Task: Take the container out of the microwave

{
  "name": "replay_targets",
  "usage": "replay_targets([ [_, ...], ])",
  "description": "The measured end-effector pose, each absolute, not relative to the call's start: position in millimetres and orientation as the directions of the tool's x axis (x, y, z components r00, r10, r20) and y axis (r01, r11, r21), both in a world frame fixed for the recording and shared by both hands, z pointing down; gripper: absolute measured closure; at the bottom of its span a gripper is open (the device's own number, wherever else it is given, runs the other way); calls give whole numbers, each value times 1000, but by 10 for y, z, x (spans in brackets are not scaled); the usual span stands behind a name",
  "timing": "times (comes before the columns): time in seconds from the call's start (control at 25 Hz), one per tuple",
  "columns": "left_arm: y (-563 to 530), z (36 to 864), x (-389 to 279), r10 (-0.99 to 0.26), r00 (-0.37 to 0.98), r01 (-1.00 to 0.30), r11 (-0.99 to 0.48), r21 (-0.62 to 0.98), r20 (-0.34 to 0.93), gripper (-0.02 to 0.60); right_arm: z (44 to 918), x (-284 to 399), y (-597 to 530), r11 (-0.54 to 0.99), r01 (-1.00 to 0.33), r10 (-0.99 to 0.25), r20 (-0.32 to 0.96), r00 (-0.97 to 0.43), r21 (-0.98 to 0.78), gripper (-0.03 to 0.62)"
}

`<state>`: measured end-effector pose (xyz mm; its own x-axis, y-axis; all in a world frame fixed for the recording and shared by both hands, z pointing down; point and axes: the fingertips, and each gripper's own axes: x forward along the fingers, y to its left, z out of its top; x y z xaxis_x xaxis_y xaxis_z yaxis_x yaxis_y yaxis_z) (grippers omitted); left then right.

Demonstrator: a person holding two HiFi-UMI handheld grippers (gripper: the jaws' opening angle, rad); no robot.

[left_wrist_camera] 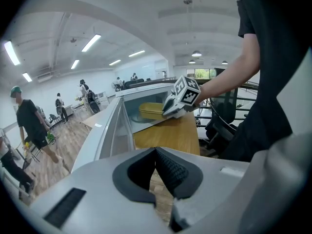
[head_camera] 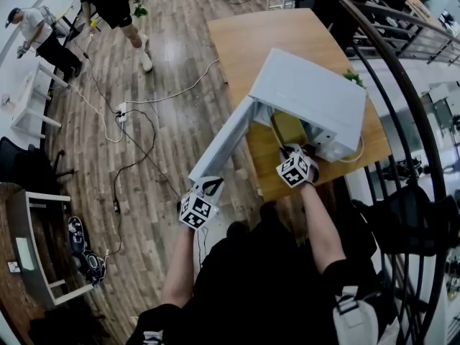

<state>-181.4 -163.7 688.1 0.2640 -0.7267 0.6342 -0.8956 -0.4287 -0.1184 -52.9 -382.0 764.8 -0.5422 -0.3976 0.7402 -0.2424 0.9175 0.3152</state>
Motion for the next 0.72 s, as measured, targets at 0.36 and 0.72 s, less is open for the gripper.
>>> replay_targets([
  [0.36,-1494,6845,-1775,-711,335,-855,-505,-118,618,580,7711,-414,-3320,916,-264,-399,760,-513,302,566],
  [0.72,-1340,6749,-1756,-712,379,-824,-550,-135,591,580,7660,-324,-2834,911,-278,-409,758,-508,304,566],
])
